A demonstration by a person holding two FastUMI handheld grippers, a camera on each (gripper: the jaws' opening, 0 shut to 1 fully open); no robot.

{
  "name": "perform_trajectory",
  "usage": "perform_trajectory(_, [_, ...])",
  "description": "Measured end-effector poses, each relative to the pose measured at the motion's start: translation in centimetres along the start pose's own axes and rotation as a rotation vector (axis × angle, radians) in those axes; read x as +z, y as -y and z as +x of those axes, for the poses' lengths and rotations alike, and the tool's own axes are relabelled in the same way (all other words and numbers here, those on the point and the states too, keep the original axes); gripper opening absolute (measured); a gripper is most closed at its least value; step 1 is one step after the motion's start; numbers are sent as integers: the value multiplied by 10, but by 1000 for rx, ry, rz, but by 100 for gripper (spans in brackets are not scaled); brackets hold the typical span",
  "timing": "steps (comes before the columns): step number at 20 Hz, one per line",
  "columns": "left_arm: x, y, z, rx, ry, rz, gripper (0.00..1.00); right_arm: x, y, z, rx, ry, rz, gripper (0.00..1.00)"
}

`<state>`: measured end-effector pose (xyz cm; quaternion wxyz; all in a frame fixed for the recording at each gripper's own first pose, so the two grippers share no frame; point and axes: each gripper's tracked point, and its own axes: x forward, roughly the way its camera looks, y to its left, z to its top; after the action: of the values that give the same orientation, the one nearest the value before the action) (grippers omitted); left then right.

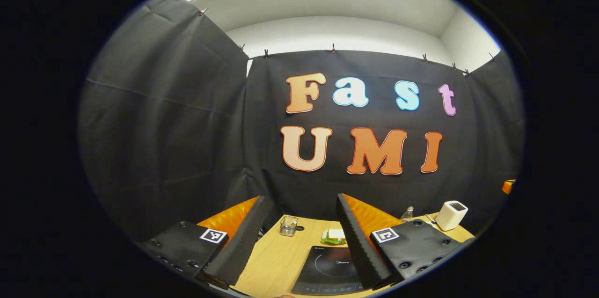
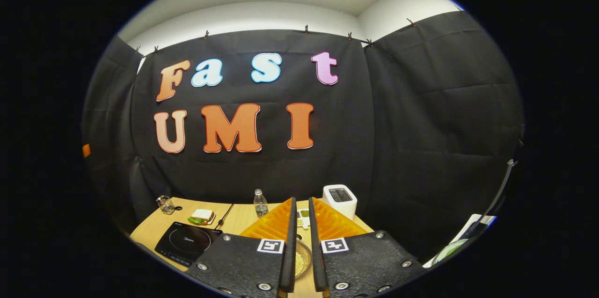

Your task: First push the handle of the pot to place it horizontally, then grasp the pot with both hands and set it on the induction cooktop.

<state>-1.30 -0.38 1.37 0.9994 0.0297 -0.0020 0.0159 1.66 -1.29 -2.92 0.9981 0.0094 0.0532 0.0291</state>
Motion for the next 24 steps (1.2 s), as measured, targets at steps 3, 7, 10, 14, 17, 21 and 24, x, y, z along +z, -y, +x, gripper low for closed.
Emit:
perform_trajectory(3, [-6,-4,4,-9,-13,-1,97,-7,-8,-1,-1,-20,-12,8])
perform_trajectory(7, [-11,-11,8,-11,-20,1,96,-24,-20,-2,10,-62,-22,0])
perform_trajectory(10, [-14,-18,11,-10,-28,-6,97,-47,-29,-3,16,-112,-35,0])
perform_trajectory(14, [-16,-24,18,-16,-28,-14,97,-84,-44,-1,27,-200,-54,0])
perform_trajectory(17, [-22,-27,21,-15,-43,-11,97,-115,-56,-1,47,-260,-80,0])
perform_trajectory(21, [-26,-31,25,-19,-51,-11,97,-157,-65,-5,61,-350,-105,0])
perform_trajectory(24, [-29,-36,25,-14,-56,-4,97,-185,-71,-10,64,-415,-128,0])
